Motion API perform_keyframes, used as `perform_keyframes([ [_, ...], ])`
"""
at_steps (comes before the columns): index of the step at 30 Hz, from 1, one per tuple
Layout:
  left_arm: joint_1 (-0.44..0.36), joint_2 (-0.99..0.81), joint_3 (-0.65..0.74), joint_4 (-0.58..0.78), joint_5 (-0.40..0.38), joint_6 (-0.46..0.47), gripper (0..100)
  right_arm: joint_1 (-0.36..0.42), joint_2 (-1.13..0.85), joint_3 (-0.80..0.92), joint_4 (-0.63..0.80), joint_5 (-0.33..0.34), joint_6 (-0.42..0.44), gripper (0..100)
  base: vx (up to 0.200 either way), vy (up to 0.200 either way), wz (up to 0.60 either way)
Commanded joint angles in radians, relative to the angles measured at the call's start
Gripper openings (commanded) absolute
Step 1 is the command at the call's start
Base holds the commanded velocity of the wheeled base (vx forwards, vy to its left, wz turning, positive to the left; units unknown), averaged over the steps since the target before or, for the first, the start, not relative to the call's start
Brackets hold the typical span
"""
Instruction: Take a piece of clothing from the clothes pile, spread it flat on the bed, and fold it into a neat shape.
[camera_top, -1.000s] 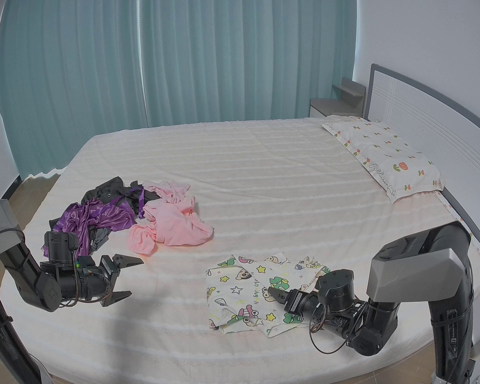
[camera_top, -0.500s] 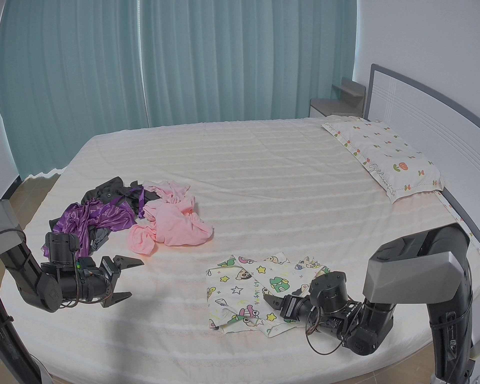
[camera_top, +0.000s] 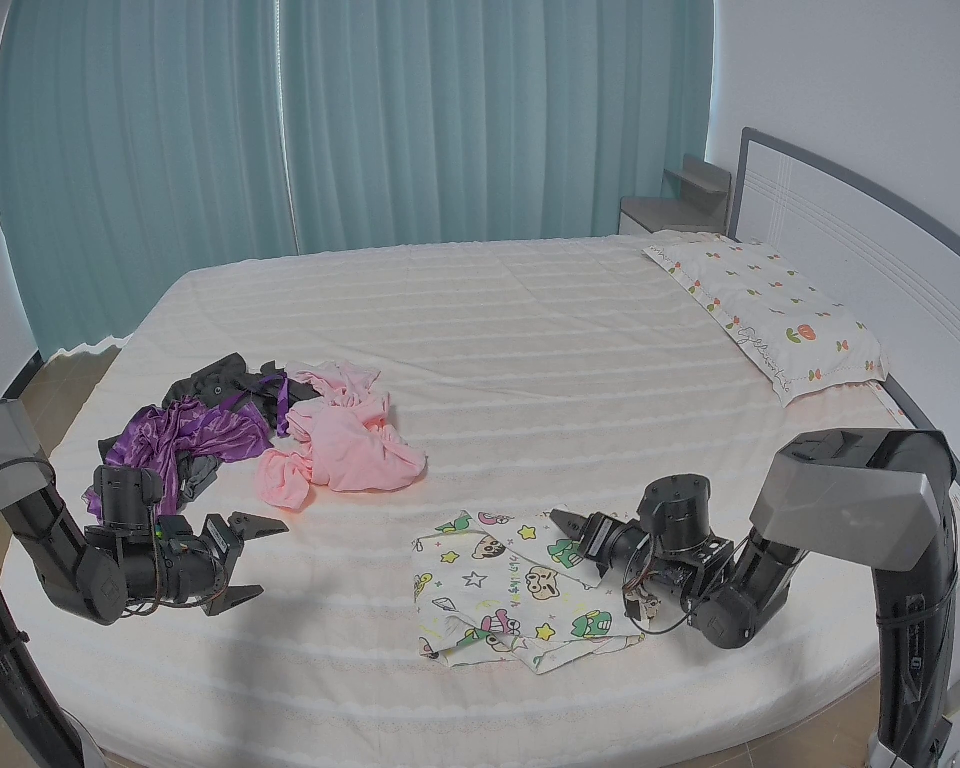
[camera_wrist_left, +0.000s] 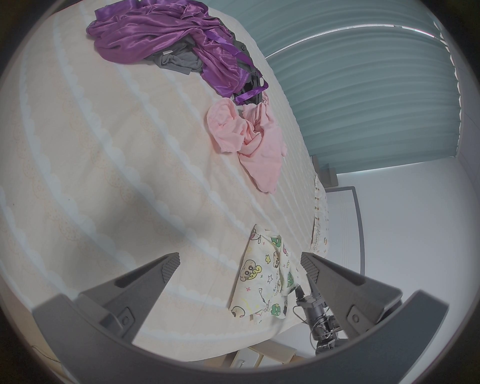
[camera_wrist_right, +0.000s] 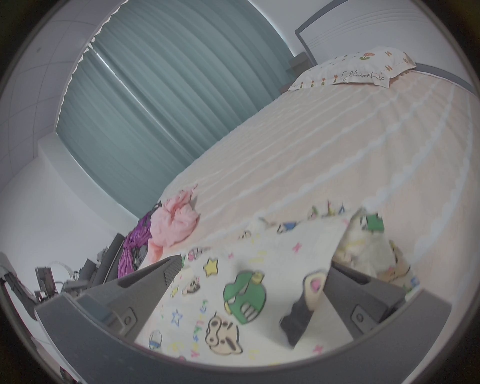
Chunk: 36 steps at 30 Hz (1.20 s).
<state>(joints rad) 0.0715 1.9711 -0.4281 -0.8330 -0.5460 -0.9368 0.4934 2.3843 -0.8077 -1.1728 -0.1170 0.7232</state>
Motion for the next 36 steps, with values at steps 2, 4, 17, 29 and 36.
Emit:
perform_keyframes([
  [2, 0.001, 0.005, -0.001, 0.000, 0.000, 0.000, 100, -0.075, 0.016, -0.082, -0.001, 0.013, 0.005, 100, 0.000, 0.000, 0.00],
  [4, 0.001, 0.005, -0.001, 0.000, 0.000, 0.000, 100, -0.084, 0.033, -0.119, 0.002, 0.022, 0.007, 100, 0.000, 0.000, 0.00],
  [17, 0.001, 0.006, -0.003, 0.000, 0.000, 0.000, 100, -0.168, 0.053, -0.222, 0.124, 0.022, 0.009, 100, 0.000, 0.000, 0.00],
  [29, -0.001, 0.006, -0.001, 0.000, 0.000, 0.000, 100, -0.039, -0.192, -0.022, 0.099, 0.020, 0.056, 100, 0.000, 0.000, 0.00],
  [36, -0.001, 0.006, -0.001, -0.002, 0.000, 0.000, 100, 0.102, -0.197, 0.058, 0.104, 0.020, 0.061, 100, 0.000, 0.000, 0.00],
])
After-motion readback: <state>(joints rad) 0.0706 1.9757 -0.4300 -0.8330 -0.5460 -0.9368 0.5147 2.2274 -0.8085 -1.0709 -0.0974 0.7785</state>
